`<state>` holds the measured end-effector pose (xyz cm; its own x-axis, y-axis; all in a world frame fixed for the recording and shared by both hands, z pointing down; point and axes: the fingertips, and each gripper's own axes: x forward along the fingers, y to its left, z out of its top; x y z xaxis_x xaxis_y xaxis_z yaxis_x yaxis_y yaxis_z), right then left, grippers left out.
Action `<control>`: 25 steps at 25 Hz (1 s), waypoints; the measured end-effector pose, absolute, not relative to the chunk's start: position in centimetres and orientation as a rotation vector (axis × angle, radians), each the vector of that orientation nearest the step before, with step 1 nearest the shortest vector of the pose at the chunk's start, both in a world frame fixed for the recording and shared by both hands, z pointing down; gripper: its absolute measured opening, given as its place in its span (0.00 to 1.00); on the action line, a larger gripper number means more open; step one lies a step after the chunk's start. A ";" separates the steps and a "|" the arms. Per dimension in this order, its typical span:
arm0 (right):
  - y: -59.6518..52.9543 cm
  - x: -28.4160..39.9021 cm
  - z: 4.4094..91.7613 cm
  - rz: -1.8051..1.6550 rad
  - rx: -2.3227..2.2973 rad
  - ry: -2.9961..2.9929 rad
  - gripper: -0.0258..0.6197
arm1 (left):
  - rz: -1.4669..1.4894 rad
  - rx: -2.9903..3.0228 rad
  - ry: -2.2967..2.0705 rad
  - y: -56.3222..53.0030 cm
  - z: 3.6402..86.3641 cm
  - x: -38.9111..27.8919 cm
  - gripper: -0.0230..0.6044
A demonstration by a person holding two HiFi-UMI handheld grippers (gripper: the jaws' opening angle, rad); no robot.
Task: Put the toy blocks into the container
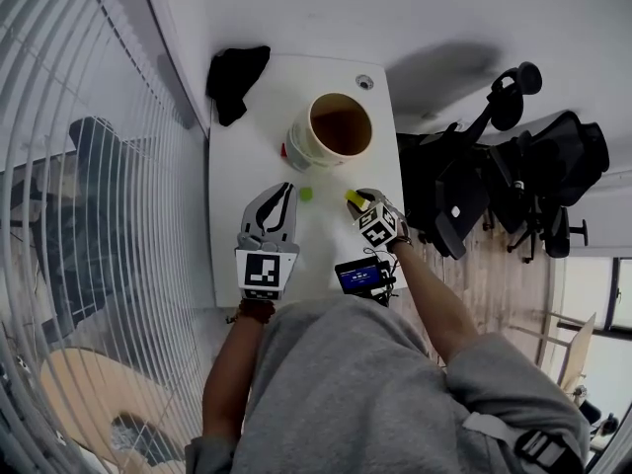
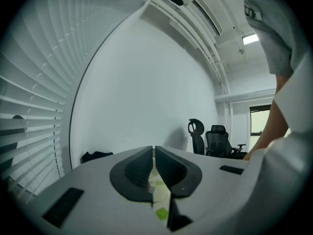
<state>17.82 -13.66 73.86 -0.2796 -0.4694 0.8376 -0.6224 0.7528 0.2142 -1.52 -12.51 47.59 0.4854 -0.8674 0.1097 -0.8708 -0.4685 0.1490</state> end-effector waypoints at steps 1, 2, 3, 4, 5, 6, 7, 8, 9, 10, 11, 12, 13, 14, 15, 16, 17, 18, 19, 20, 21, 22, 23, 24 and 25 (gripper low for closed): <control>-13.8 17.5 72.8 0.190 0.859 -1.959 0.26 | 0.022 2.542 -1.503 -12.5 47.6 -1.5 0.07; -13.9 17.2 71.7 0.191 0.887 -1.988 0.26 | 0.021 2.541 -1.506 -12.4 47.6 -1.5 0.07; -14.0 16.7 70.6 0.191 0.914 -2.016 0.26 | 0.028 2.542 -1.513 -12.4 47.6 -1.7 0.07; -14.1 16.3 69.4 0.190 0.937 -2.044 0.26 | 0.038 2.545 -1.521 -12.4 47.7 -1.8 0.07; -14.2 15.9 68.4 0.184 0.955 -2.067 0.26 | 0.049 2.546 -1.527 -12.4 47.9 -2.0 0.07; -14.3 15.5 67.5 0.174 0.968 -2.086 0.26 | 0.060 2.544 -1.532 -12.4 48.1 -2.1 0.07; -14.3 15.2 66.6 0.160 0.977 -2.103 0.26 | 0.069 2.541 -1.537 -12.4 48.2 -2.1 0.07; -14.4 14.8 65.5 0.142 0.985 -2.121 0.26 | 0.073 2.539 -1.539 -12.3 48.3 -2.2 0.07; -14.4 14.3 64.5 0.122 0.990 -2.140 0.26 | 0.073 2.537 -1.539 -12.3 48.4 -2.2 0.07; -14.4 13.9 63.4 0.103 0.993 -2.157 0.26 | 0.072 2.536 -1.539 -12.3 48.3 -2.1 0.07; -14.3 13.5 62.5 0.086 0.994 -2.173 0.26 | 0.071 2.535 -1.537 -12.3 48.3 -2.1 0.07; -14.3 13.0 61.6 0.069 0.995 -2.189 0.26 | 0.071 2.535 -1.535 -12.2 48.3 -2.1 0.07; -14.2 12.5 60.6 0.053 1.000 -2.207 0.26 | 0.072 2.536 -1.533 -12.2 48.3 -2.1 0.07; -14.2 12.0 59.7 0.040 1.009 -2.228 0.26 | 0.075 2.538 -1.531 -12.2 48.4 -2.2 0.07; -14.1 11.5 58.7 0.030 1.020 -2.252 0.26 | 0.079 2.542 -1.529 -12.2 48.4 -2.2 0.07; -14.1 11.0 57.7 0.020 1.027 -2.276 0.26 | 0.082 2.545 -1.530 -12.3 48.4 -2.3 0.07; -14.1 10.6 56.8 0.007 1.030 -2.297 0.26 | 0.082 2.547 -1.533 -12.5 48.3 -2.4 0.07; -14.0 10.3 55.9 -0.008 1.030 -2.313 0.26 | 0.079 2.546 -1.537 -12.7 48.2 -2.5 0.07; -14.0 10.1 55.2 -0.023 1.030 -2.325 0.26 | 0.074 2.544 -1.541 -12.8 48.1 -2.5 0.07; -13.9 9.9 54.4 -0.037 1.031 -2.337 0.26 | 0.069 2.543 -1.544 -12.9 48.1 -2.6 0.07; -13.9 9.7 53.8 -0.048 1.035 -2.349 0.26 | 0.065 2.543 -1.544 -13.0 48.0 -2.6 0.07; -13.9 9.5 53.2 -0.055 1.040 -2.361 0.26 | 0.063 2.543 -1.543 -13.0 48.1 -2.6 0.07; -14.0 9.2 52.7 -0.061 1.044 -2.372 0.26 | 0.062 2.542 -1.540 -13.0 48.2 -2.6 0.07; -14.1 9.0 52.3 -0.068 1.046 -2.381 0.26 | 0.061 2.541 -1.537 -13.0 48.3 -2.5 0.07; -14.2 8.8 52.0 -0.076 1.048 -2.387 0.26 | 0.061 2.540 -1.534 -12.9 48.5 -2.5 0.07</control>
